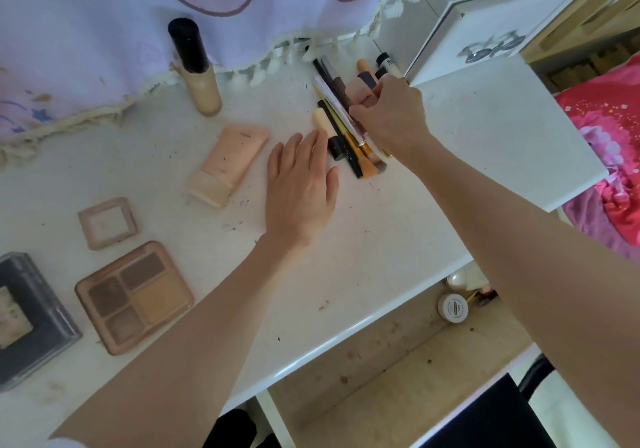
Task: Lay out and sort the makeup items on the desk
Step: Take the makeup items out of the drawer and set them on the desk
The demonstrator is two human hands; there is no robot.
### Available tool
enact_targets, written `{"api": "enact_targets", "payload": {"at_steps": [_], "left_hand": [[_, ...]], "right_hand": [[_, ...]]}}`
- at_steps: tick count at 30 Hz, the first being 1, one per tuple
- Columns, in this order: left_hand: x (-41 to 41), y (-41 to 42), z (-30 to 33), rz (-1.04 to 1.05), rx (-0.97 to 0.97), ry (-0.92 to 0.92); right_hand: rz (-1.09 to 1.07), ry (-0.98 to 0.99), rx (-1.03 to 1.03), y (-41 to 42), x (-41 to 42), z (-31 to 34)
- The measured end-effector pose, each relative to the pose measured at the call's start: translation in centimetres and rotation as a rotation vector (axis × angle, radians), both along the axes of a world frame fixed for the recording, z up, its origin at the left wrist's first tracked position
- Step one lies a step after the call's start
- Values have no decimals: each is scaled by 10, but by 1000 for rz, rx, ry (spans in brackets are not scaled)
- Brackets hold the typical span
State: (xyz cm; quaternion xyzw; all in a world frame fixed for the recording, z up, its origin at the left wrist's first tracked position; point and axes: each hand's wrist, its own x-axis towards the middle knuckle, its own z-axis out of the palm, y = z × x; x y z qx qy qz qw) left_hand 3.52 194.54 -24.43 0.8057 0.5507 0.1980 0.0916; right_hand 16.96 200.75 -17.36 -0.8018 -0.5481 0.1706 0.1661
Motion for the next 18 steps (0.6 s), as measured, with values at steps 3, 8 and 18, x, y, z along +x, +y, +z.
{"api": "enact_targets", "payload": {"at_steps": [3,8,18], "left_hand": [[1,0,-1,-9,-31,49],[2,0,1,-7,-54,104],[-12,-36,3,-56,-98,241]], "right_hand": [[-2,-40,22,2,0,-7],[-64,80,66,-10,-2,2],[46,87,168,-117,8,3]]}}
